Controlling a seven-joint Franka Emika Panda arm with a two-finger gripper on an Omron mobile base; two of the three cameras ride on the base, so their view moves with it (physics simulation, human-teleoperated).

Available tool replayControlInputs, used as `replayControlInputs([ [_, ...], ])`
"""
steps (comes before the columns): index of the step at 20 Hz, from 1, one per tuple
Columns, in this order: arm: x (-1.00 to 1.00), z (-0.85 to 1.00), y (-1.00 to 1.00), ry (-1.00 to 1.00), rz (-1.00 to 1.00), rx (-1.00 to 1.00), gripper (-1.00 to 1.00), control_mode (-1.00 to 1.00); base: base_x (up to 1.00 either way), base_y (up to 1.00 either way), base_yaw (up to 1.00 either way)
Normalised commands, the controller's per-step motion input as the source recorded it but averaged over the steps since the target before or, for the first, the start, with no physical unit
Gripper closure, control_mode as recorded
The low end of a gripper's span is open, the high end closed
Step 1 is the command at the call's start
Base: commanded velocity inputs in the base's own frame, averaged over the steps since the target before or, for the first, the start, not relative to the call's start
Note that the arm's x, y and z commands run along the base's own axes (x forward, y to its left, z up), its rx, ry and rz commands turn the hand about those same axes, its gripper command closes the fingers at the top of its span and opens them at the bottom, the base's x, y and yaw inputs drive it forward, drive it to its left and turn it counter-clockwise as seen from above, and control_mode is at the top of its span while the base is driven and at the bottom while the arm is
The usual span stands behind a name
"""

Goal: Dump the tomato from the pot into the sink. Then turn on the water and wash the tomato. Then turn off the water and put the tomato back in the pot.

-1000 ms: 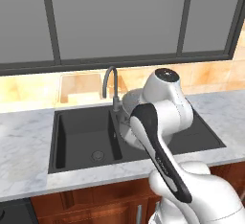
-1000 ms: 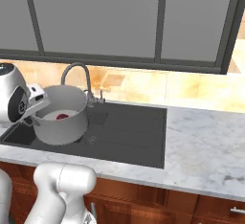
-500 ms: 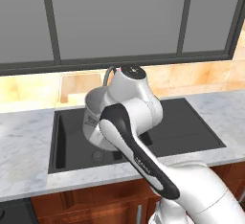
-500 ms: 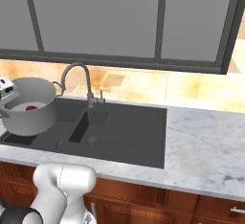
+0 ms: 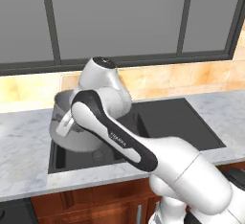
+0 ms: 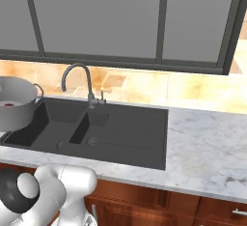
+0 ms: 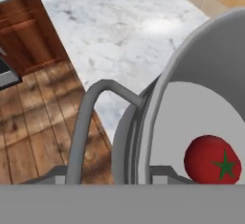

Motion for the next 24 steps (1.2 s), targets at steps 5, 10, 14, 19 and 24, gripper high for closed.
replayControlInputs([
  [5, 0.96, 0.0, 0.38, 0.12, 0.01, 0.15, 1.0, -1.0, 0.0, 0.0, 0.0],
  [10, 0.9, 0.0, 0.38, 0.1, 0.0, 0.12, 1.0, -1.0, 0.0, 0.0, 0.0],
  [14, 0.81, 0.0, 0.25, 0.07, 0.0, 0.14, 1.0, -1.0, 0.0, 0.0, 0.0],
  [19, 0.75, 0.0, 0.18, 0.07, 0.0, 0.13, 1.0, -1.0, 0.0, 0.0, 0.0],
  [24, 0.59, 0.0, 0.01, 0.07, 0.0, 0.12, 1.0, -1.0, 0.0, 0.0, 0.0],
])
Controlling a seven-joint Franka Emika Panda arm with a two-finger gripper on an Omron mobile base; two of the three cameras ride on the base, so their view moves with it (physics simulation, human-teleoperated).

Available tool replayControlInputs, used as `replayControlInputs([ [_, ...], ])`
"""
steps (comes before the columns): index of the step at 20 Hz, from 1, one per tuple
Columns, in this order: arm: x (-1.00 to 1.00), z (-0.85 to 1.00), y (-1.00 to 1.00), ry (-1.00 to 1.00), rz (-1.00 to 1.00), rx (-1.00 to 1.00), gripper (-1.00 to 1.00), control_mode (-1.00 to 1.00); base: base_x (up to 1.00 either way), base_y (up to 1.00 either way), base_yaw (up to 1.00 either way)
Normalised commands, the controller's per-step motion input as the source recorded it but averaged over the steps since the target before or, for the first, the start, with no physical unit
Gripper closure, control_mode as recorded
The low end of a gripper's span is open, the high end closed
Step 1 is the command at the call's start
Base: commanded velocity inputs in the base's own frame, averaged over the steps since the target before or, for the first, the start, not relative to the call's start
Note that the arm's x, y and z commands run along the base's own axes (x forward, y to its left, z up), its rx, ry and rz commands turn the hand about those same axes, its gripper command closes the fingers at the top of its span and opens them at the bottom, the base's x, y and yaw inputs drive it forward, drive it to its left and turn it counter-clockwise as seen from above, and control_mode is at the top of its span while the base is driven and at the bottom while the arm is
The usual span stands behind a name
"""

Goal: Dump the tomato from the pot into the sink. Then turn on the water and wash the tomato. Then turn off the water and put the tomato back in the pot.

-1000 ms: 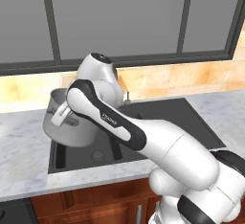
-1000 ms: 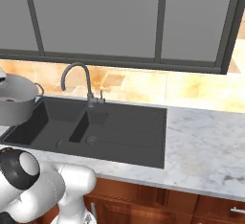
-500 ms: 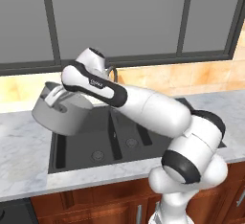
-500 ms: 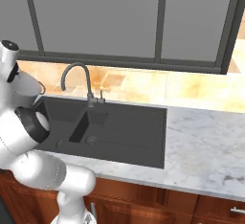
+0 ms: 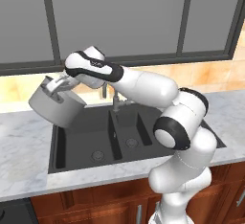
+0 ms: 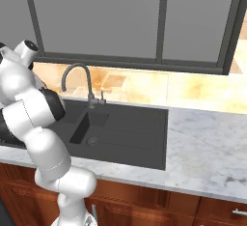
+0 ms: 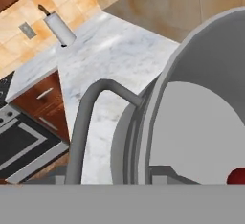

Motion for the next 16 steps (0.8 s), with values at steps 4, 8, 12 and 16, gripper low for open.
replayControlInputs([
  [4, 0.56, 0.0, 0.0, 0.03, 0.0, 0.13, 1.0, -1.0, 0.0, 0.0, 0.0],
  [8, 0.52, 0.01, 0.0, 0.01, 0.0, 0.13, 1.0, -1.0, 0.0, 0.0, 0.0],
  [12, 0.45, 0.0, 0.0, 0.03, 0.0, 0.13, 1.0, -1.0, 0.0, 0.0, 0.0],
  [16, 0.28, 0.12, -0.02, 0.01, 0.0, 0.16, 1.0, -1.0, 0.0, 0.0, 0.0],
])
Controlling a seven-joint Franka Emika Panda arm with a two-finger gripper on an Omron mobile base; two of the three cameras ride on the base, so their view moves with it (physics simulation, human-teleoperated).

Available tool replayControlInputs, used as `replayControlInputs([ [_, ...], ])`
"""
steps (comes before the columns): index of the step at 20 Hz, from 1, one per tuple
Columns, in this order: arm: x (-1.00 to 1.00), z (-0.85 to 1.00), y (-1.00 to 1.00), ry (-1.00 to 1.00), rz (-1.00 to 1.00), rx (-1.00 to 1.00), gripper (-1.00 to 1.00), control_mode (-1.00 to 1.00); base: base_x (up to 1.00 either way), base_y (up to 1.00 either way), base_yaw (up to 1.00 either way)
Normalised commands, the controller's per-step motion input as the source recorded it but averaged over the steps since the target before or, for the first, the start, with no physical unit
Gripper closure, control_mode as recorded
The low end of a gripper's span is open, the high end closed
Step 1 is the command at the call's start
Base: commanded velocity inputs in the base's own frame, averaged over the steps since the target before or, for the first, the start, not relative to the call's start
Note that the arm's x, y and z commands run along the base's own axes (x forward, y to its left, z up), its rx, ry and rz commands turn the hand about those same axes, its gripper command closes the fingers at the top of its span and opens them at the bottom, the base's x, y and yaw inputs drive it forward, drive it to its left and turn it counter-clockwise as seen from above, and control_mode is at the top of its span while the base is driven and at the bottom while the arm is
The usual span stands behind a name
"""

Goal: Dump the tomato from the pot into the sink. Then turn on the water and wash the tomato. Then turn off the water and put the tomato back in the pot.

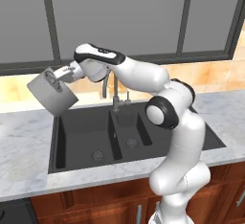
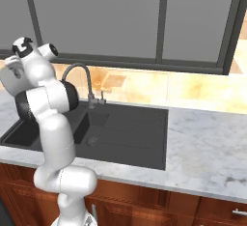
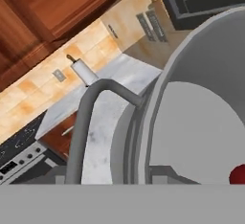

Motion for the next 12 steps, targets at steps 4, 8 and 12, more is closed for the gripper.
replayControlInputs([
  [4, 0.04, 0.39, -0.06, 0.0, -0.01, 0.18, 1.0, -1.0, 0.0, 0.0, 0.0],
  [8, 0.02, 0.38, -0.19, 0.0, -0.03, 0.19, 1.0, -1.0, 0.0, 0.0, 0.0],
  [12, 0.23, 0.13, -0.19, 0.03, -0.05, 0.15, 1.0, -1.0, 0.0, 0.0, 0.0],
])
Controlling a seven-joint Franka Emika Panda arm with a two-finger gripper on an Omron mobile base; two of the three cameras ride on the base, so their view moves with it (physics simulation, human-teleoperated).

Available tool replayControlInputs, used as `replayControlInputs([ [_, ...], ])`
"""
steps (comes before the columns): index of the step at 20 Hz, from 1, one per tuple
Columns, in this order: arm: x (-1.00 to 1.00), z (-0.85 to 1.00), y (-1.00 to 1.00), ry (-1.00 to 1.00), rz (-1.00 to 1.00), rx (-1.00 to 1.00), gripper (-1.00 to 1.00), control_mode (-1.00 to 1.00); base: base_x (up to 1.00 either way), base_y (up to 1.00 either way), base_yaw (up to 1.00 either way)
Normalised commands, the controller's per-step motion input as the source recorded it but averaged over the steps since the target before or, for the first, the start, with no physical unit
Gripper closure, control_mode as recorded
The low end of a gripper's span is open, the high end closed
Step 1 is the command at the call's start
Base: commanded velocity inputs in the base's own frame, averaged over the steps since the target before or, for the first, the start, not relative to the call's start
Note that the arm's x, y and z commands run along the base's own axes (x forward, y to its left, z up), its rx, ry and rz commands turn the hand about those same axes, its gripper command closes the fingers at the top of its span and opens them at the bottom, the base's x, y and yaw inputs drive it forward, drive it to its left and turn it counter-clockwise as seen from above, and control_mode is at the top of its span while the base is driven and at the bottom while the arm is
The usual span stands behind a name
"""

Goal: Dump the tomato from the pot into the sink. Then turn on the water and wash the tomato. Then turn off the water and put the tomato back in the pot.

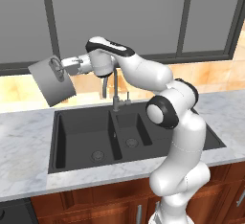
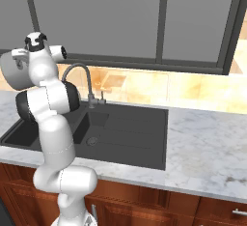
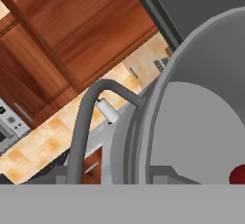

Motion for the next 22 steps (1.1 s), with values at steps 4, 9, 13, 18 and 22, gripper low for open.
replayControlInputs([
  [4, 0.24, 0.05, -0.22, 0.08, -0.07, 0.09, 1.0, -1.0, 0.0, 0.0, 0.0],
  [9, 0.05, 0.19, -0.31, 0.08, -0.06, 0.09, 1.0, -1.0, 0.0, 0.0, 0.0],
  [13, 0.01, 0.31, -0.25, 0.06, -0.06, 0.1, 1.0, -1.0, 0.0, 0.0, 0.0],
  [18, 0.27, 0.11, -0.1, 0.09, -0.05, 0.09, 1.0, -1.0, 0.0, 0.0, 0.0],
  [22, 0.31, 0.05, -0.07, 0.09, -0.02, 0.12, 1.0, -1.0, 0.0, 0.0, 0.0],
])
